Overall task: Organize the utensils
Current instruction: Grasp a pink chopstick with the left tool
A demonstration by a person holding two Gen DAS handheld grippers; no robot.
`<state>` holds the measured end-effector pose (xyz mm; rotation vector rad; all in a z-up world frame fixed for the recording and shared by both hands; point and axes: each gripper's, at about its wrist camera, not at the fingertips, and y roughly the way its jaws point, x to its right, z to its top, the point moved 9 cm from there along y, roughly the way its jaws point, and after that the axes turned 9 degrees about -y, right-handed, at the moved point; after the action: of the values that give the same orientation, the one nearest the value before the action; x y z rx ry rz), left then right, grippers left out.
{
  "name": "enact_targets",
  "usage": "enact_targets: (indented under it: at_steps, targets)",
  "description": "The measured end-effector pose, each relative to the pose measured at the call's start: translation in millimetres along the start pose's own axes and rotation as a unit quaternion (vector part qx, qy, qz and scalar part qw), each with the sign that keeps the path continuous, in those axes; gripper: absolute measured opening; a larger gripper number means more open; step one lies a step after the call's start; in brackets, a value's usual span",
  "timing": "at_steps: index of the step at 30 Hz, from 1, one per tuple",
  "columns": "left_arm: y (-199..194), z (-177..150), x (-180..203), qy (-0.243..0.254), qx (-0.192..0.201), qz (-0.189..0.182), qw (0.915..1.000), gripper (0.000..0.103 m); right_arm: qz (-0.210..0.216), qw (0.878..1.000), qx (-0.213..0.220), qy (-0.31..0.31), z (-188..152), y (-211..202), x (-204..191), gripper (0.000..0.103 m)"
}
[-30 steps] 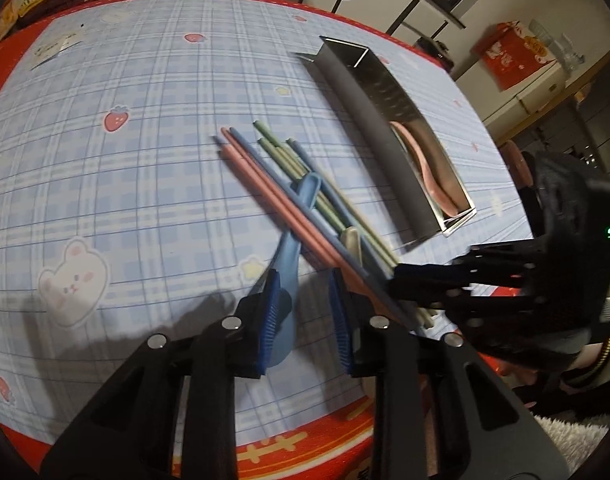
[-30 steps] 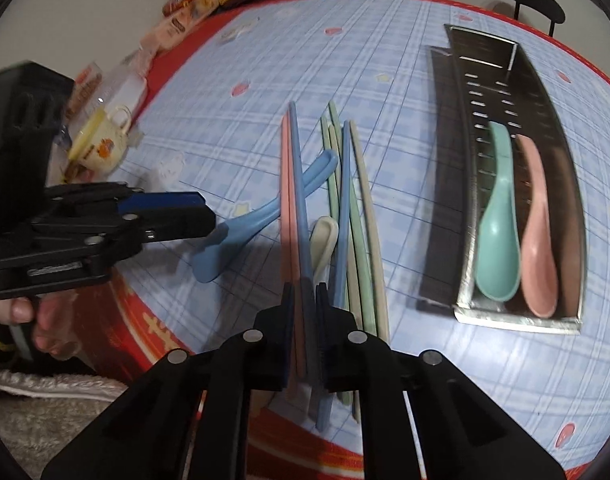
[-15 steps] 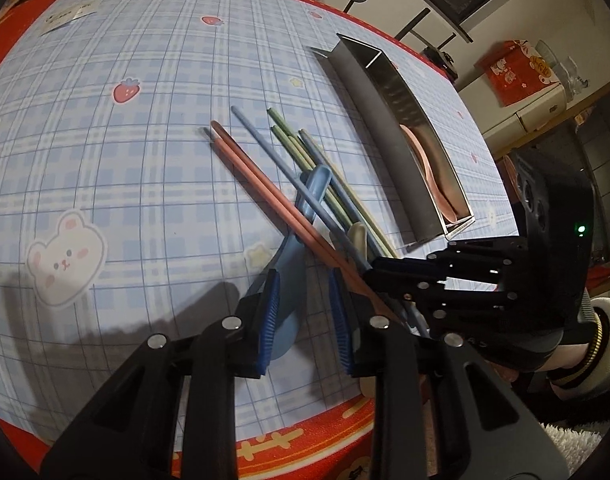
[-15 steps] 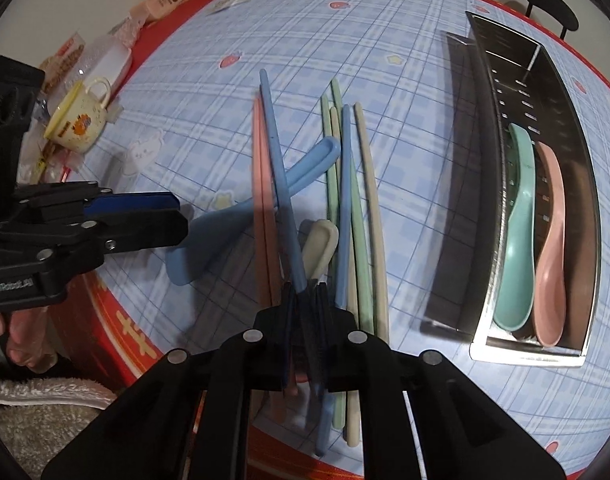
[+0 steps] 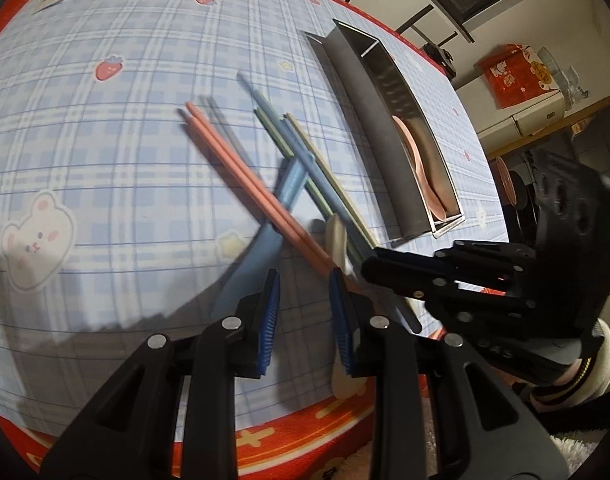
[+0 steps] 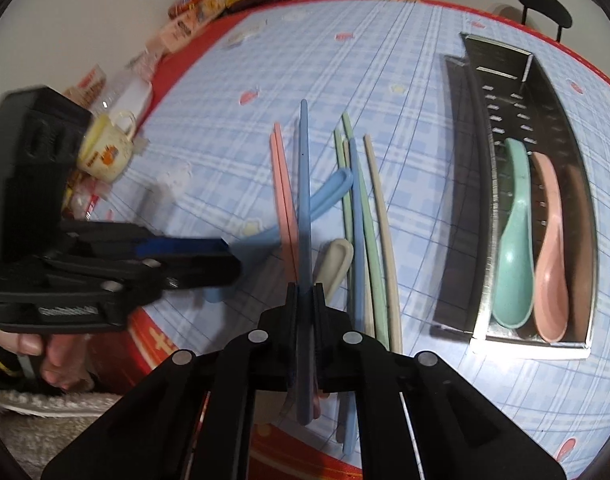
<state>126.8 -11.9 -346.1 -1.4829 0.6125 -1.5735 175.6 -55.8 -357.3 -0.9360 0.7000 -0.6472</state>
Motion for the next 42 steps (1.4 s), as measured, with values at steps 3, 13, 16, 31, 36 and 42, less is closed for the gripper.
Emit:
enact_targets:
  at_steps: [3,13,16,31,36,42]
  targets:
    - [6.2,1.4,4.7,-0.013,-0.008,-0.007,0.9999,0.027,-0.004,1.0,0.028,0.008,0.1,-16.0,5.1,0.007]
    - [32.3,3.1,9.7,-0.074,-0.02,0.0,0.9971,0.025,-0.003,0.996,0.075,0.043,-9.9,-49.1,31.2,0.007]
    - [38.9,3.9,5.5,-0.097,-0.017,0.009,0.9951,0.021,-0.002,0.996,0.077,0.045,-12.5,-52.0,36.3,0.007]
    - [56.1,14.7,12.8,-0.125,-0.003,0.025,0.9919,0.023,0.004,0.995,0.086,0.044,-19.0,-61.7,45.5,0.008]
    - [57.8,18.3,12.9,-0.127,-0.001,0.025,0.9916,0.024,0.003,0.995,0.086,0.049,-20.5,-62.9,48.0,0.007]
    - [57.6,14.3,9.6,-0.131,-0.006,0.011,0.9913,0.015,0.003,0.995,0.087,0.051,-20.9,-63.4,47.3,0.007]
